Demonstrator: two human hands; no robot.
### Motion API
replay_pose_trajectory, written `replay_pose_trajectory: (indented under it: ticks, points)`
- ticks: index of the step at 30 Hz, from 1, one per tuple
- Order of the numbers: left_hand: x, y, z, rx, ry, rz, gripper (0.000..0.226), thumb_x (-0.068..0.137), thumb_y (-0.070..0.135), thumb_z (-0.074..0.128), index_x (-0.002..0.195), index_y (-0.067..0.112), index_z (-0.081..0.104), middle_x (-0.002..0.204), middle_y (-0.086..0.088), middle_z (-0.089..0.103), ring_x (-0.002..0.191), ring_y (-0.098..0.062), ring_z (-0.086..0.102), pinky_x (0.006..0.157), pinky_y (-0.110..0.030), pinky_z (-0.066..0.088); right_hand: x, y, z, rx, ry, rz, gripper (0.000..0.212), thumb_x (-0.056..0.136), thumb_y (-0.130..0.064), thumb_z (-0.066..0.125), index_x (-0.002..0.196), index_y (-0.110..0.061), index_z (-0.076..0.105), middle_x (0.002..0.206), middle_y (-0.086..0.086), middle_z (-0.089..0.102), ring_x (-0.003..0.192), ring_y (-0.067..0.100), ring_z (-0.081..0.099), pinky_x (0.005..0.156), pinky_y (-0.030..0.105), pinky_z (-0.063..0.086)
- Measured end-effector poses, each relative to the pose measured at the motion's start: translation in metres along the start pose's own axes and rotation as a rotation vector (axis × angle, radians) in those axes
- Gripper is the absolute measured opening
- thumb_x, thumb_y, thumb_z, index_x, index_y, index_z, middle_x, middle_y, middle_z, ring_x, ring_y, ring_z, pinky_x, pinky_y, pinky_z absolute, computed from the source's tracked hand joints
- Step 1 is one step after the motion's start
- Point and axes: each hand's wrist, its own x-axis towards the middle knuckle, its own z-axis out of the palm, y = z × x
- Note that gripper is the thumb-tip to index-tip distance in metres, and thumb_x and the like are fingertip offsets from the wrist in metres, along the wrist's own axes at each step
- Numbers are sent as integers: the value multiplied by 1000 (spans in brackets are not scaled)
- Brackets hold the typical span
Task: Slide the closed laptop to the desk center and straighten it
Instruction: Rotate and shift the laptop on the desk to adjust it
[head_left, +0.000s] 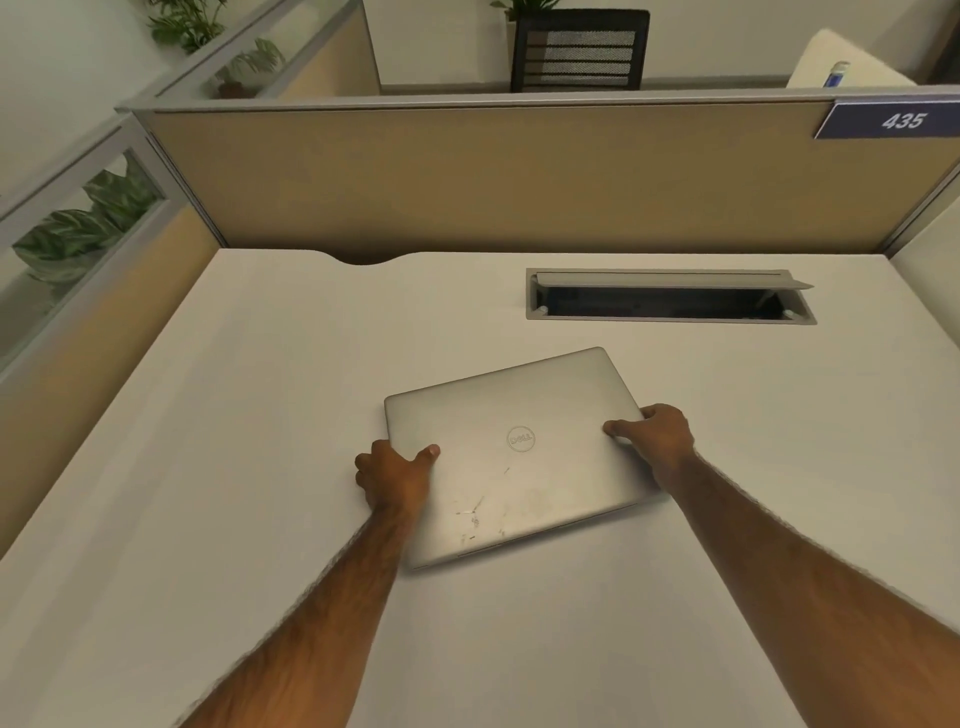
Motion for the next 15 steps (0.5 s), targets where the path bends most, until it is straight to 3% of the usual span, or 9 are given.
replay_pose_trajectory:
  ticks: [10,15]
  points:
    - [-6,-4,2,73,-9,6,74,83,44,75,132,-3,47,136,-23,44,129,-42,42,93,-49,48,9,-5,3,-52,12,-37,33,66,-34,90,84,-20,66,110,12,75,105,38,70,95,53,58]
    - [-7,-2,1,96,-18,-5,75,83,44,75,134,-3,46,137,-24,44,129,-42,44,95,-49,49,13,-5,2,-66,-5,-24,45,65,-36,90,97,-10,72,110,14,74,106,38,69,94,52,59]
